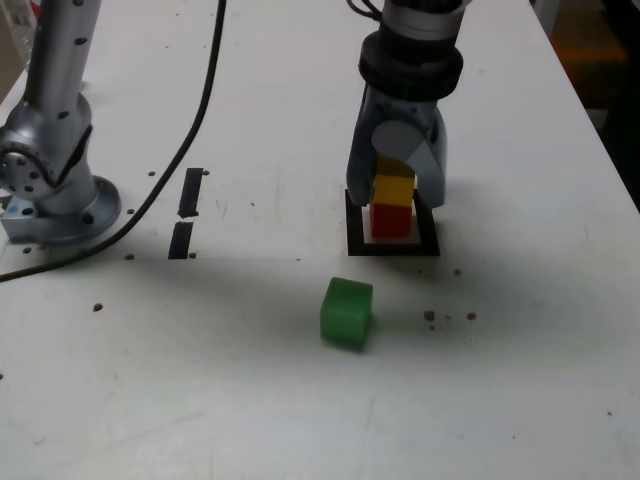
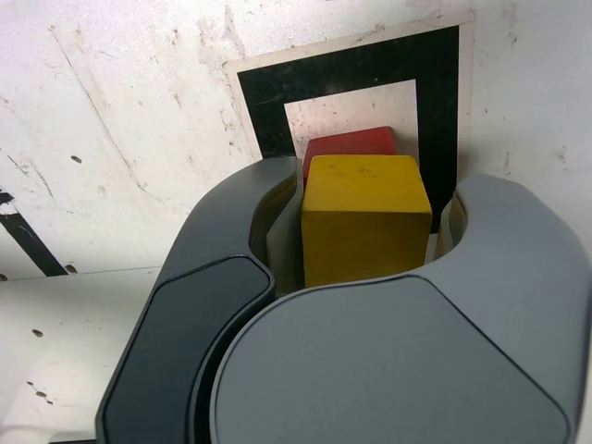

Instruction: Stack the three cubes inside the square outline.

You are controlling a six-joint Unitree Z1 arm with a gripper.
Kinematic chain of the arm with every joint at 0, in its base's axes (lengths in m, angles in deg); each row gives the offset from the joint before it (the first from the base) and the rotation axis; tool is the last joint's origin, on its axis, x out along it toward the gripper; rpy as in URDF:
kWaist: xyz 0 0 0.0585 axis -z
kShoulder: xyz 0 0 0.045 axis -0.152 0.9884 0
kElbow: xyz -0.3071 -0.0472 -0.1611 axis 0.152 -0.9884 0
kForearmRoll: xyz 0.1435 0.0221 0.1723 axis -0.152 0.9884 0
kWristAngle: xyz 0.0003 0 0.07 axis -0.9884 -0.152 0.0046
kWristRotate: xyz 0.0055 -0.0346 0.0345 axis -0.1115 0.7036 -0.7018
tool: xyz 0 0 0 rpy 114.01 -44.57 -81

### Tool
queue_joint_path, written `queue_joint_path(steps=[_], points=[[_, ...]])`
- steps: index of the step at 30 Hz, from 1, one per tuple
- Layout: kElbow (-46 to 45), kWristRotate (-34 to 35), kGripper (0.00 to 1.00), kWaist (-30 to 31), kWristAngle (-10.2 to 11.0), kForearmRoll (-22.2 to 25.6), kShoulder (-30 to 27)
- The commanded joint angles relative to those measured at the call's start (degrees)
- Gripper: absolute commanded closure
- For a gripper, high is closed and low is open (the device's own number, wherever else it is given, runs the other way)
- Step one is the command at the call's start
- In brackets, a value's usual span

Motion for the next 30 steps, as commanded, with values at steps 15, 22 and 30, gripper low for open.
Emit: queue_joint_path(steps=[15,22,30], points=[[1.0,1.0,0.26,-0.3,1.5,2.7,-2.2],[2.4,2.4,0.26,0.7,2.5,5.9,-6.6],[2.7,5.2,0.26,5.8,4.5,10.7,-12.0]])
